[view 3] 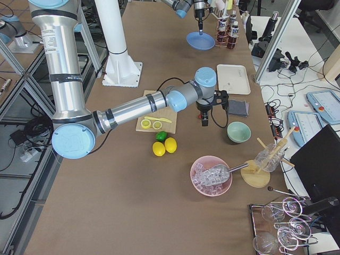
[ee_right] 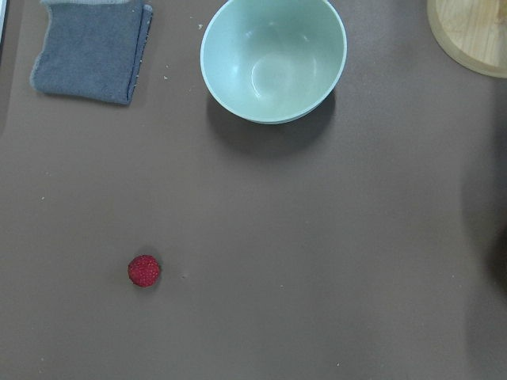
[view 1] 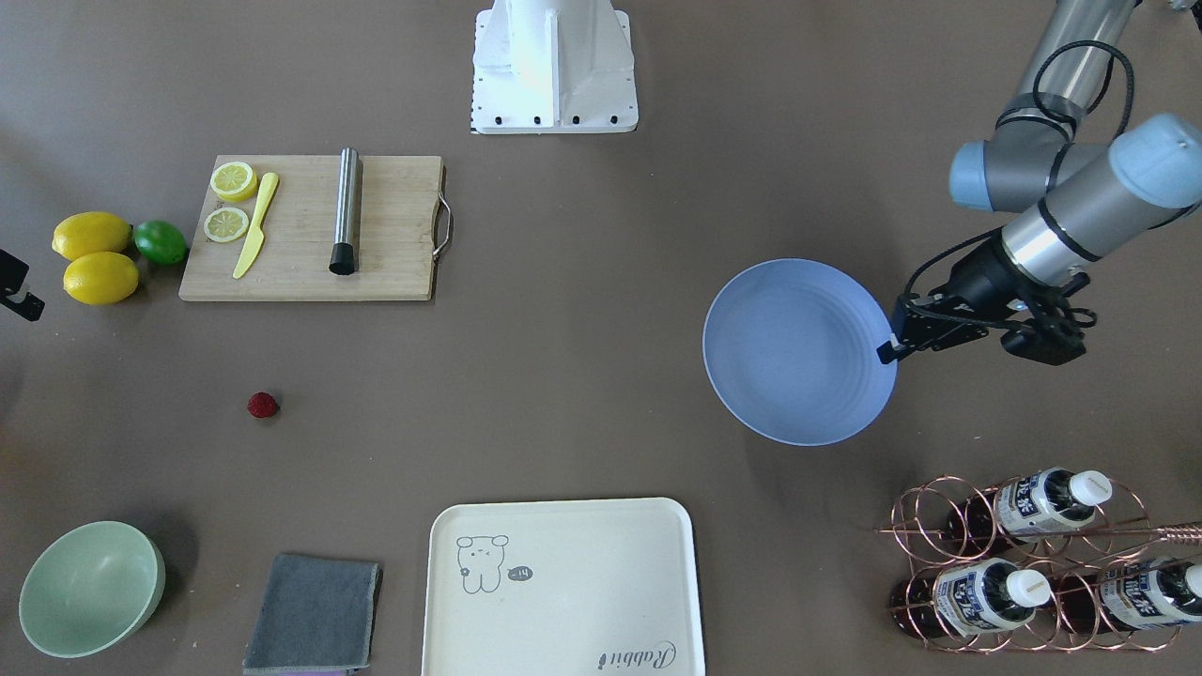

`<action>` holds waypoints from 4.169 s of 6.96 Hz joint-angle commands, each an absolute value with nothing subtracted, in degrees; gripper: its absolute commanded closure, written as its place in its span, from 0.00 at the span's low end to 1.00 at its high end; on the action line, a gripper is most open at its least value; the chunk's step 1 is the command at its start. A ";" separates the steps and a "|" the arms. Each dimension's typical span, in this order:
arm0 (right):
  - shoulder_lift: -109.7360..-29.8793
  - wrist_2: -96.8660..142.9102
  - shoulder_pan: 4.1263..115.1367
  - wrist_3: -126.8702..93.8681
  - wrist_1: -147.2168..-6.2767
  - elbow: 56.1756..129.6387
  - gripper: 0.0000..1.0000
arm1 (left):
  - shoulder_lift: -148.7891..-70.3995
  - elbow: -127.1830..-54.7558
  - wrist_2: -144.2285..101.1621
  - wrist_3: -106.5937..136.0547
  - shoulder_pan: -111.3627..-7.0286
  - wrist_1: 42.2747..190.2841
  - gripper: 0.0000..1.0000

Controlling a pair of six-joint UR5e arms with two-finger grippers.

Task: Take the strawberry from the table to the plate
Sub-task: 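Push the blue plate toward table centre with left gripper while right arm approaches strawberry, then lower the right gripper onto the red strawberry and close it, then carry the strawberry over the blue plate with the right gripper while the left arm withdraws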

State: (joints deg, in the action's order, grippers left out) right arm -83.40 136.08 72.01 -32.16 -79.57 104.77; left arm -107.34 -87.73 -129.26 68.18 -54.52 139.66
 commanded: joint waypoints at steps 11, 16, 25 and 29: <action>-68.47 122.96 54.58 -50.54 -69.87 86.84 0.00 | -116.02 -95.10 -91.85 83.06 -22.58 126.91 0.36; -69.17 118.95 50.20 -50.89 -69.70 86.40 0.00 | -115.66 -95.71 -92.46 78.70 -25.40 127.53 0.02; -68.20 116.72 49.39 -50.89 -69.70 84.55 1.00 | -114.87 -95.71 -92.46 77.43 -26.72 128.50 0.02; -64.35 125.33 55.46 -50.97 -70.31 85.95 1.00 | -114.79 -95.19 -93.43 63.63 -34.26 126.92 0.02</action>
